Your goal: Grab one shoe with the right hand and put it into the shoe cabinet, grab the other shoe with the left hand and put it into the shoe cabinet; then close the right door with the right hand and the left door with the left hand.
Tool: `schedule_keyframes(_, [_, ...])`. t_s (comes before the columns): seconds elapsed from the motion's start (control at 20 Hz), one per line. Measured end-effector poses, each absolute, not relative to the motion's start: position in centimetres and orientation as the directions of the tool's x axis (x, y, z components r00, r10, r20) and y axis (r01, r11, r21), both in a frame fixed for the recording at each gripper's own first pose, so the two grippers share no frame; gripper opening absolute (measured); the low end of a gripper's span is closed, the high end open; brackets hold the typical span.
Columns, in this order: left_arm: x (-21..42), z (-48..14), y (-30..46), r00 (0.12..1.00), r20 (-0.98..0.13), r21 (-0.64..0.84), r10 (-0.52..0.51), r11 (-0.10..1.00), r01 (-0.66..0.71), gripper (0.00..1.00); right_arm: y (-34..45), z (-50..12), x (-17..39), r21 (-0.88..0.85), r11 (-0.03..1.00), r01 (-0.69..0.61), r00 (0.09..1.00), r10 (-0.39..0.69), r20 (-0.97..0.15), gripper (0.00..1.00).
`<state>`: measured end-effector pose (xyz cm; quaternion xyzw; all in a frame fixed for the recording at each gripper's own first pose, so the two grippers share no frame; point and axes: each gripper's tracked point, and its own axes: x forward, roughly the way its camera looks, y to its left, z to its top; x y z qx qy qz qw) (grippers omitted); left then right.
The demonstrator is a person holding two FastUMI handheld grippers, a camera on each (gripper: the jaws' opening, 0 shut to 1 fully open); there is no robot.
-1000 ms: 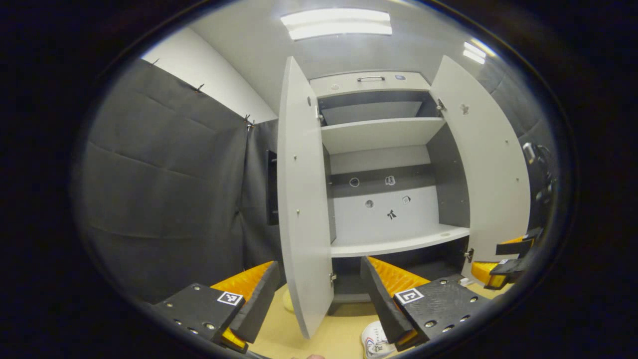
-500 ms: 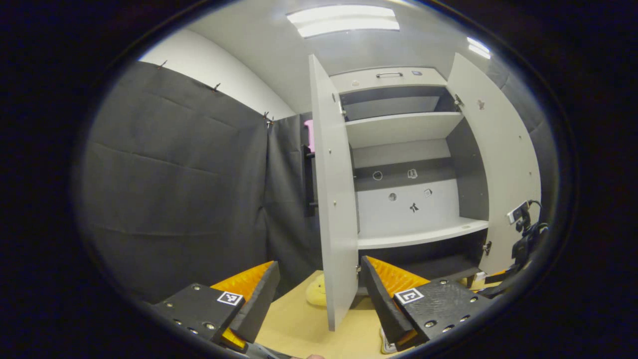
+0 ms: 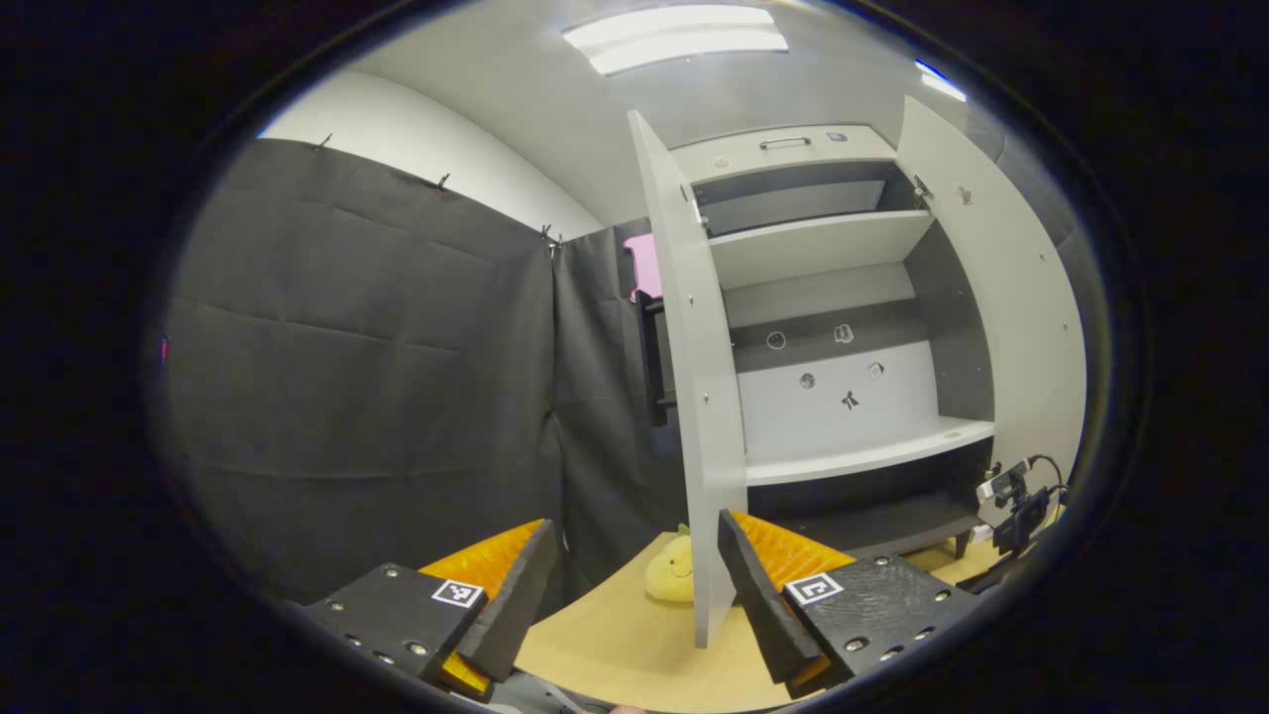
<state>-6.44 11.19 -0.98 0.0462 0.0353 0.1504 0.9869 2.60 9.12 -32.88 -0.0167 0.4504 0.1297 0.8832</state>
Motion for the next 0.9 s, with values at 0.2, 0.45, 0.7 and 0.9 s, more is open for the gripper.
schedule_keyframes(0.2, [-7.0, -1.0, 11.8, 0.946, -0.060, 0.111, 0.317, 0.944, -0.309, 0.94, 9.6, -35.3, 1.9, 0.077, 0.962, -0.261, 0.497, 0.202, -0.844, 0.95])
schedule_keyframes(0.45, [-7.1, -1.2, 12.5, 0.940, -0.060, 0.129, 0.335, 0.937, -0.326, 0.94, 9.7, -37.1, 2.0, 0.043, 0.965, -0.260, 0.458, 0.163, -0.874, 0.90])
schedule_keyframes(0.7, [-6.4, -1.6, 13.0, 0.937, -0.067, 0.125, 0.342, 0.935, -0.332, 0.94, 8.7, -38.2, 2.1, -0.018, 0.969, -0.248, 0.433, 0.094, -0.897, 0.35])
schedule_keyframes(0.9, [-6.3, -1.5, 13.6, 0.936, -0.063, 0.126, 0.347, 0.933, -0.337, 0.94, 8.8, -38.0, 2.2, 0.057, 0.979, -0.196, 0.440, 0.140, -0.887, 0.06])
